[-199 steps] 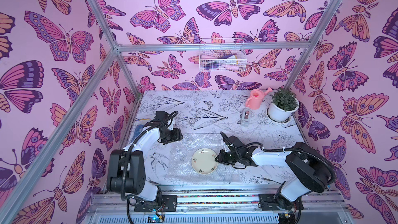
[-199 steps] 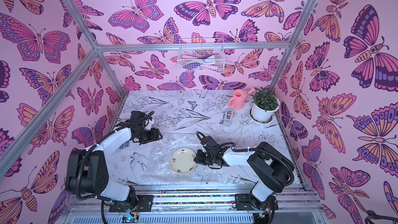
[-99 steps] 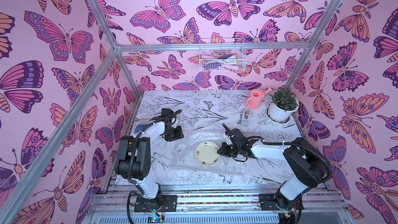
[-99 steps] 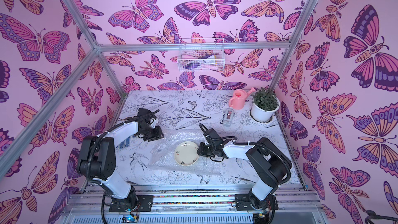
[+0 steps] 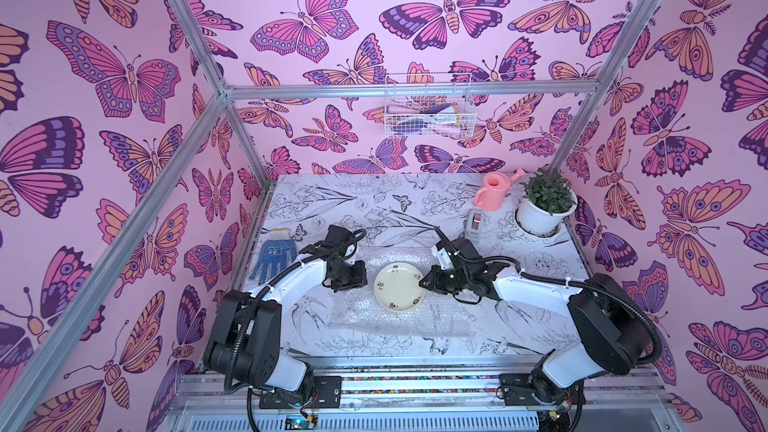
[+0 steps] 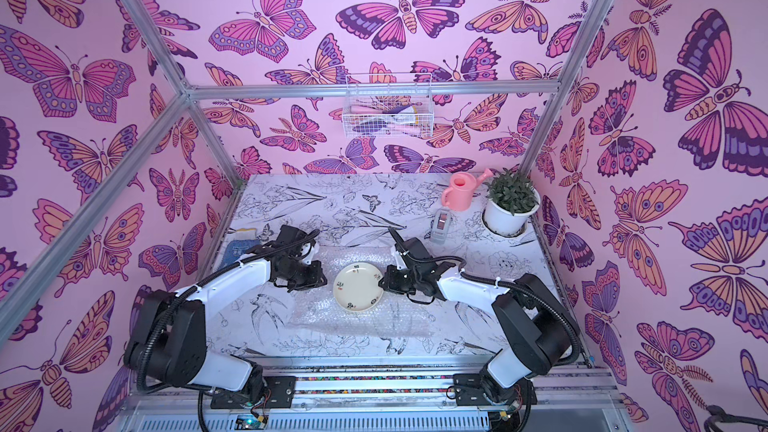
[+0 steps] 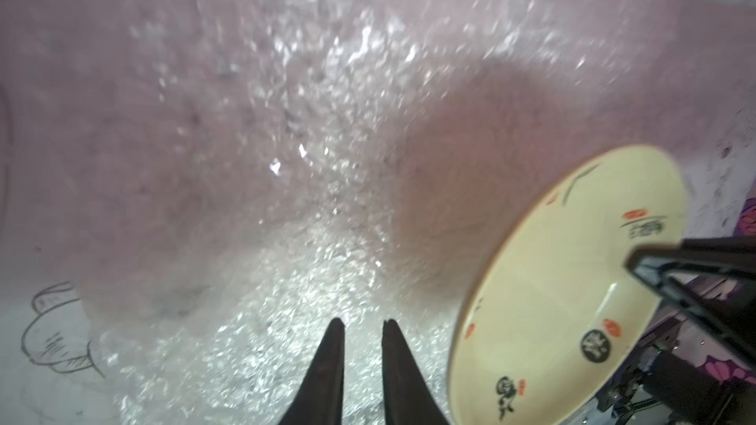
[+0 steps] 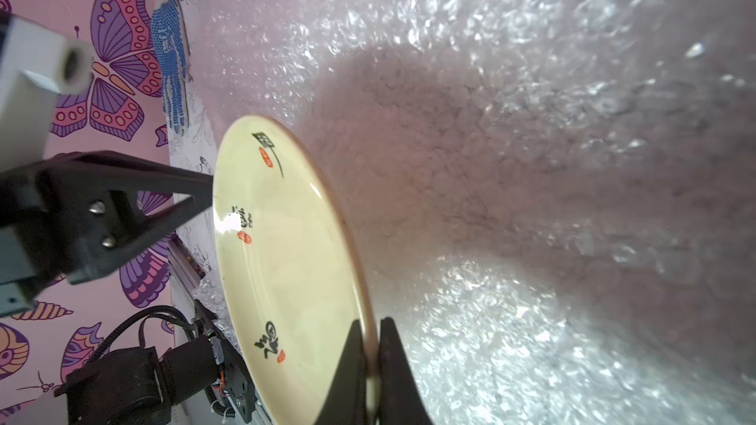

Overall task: Wrap dinner plates in bubble wrap
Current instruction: Adjust the bubble wrap at the center of the board, then wrap the plate in the bubble wrap.

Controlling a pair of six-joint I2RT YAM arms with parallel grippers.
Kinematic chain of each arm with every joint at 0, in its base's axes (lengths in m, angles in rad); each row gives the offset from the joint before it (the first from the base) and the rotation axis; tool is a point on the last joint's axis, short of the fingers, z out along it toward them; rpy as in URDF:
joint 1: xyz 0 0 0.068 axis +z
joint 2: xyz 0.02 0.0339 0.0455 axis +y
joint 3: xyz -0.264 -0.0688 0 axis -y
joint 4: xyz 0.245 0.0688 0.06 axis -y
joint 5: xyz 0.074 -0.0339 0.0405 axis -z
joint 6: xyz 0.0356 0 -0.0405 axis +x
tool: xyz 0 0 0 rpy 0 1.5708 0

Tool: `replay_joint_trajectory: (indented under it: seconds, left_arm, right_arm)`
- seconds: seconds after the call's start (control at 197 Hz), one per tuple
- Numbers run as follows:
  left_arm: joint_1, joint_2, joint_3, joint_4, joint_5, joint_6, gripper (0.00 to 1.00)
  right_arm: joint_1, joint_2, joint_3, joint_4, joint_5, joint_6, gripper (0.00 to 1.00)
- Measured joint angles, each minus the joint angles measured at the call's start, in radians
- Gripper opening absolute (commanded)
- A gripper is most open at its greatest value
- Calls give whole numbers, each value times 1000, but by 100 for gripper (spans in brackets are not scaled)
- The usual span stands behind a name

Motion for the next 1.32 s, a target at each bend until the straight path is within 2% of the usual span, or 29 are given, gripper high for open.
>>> replay_joint_trajectory:
  seconds: [0.223, 0.259, 0.31, 0.355, 0.426, 0.503, 0.599, 0.741, 0.868, 0.959, 1.071, 1.32]
  left_arm:
    - [0, 3, -62, 19, -1, -25, 13]
    - [0, 3, -63, 22, -1, -27, 11]
    - [-5, -2, -63, 28, -1, -40, 11]
    - [-13, -14, -63, 29, -6, -47, 11]
    - [-47, -56, -58, 27, -19, -66, 12]
    - [-88, -89, -28, 29, -21, -85, 11]
    - [-131, -66, 35, 36, -14, -104, 9]
    - [-194, 50, 112, 66, 4, -124, 5]
    - [-237, 169, 137, 105, 36, -140, 3]
    - [-247, 232, 142, 115, 42, -145, 3]
    - [-247, 280, 149, 117, 48, -145, 2]
    - [-246, 298, 151, 135, 55, -144, 1]
  right_arm:
    - [0, 117, -33, 48, -18, 5, 0]
    - [0, 125, -33, 59, -24, 0, 9]
    - [0, 125, -32, 67, -22, -4, 30]
    - [1, 123, -33, 58, -6, -11, 43]
    - [3, 99, -31, 47, 5, -30, 52]
    - [5, 45, -31, -23, 42, -60, 57]
    - [5, -55, -27, -144, 102, -117, 60]
    - [42, -211, 4, -281, 156, -268, 60]
    - [188, -272, 13, -338, 182, -481, 62]
    - [327, -266, 3, -356, 236, -622, 64]
    - [439, -225, -6, -364, 322, -743, 63]
    - [535, -65, -3, -364, 516, -880, 61]
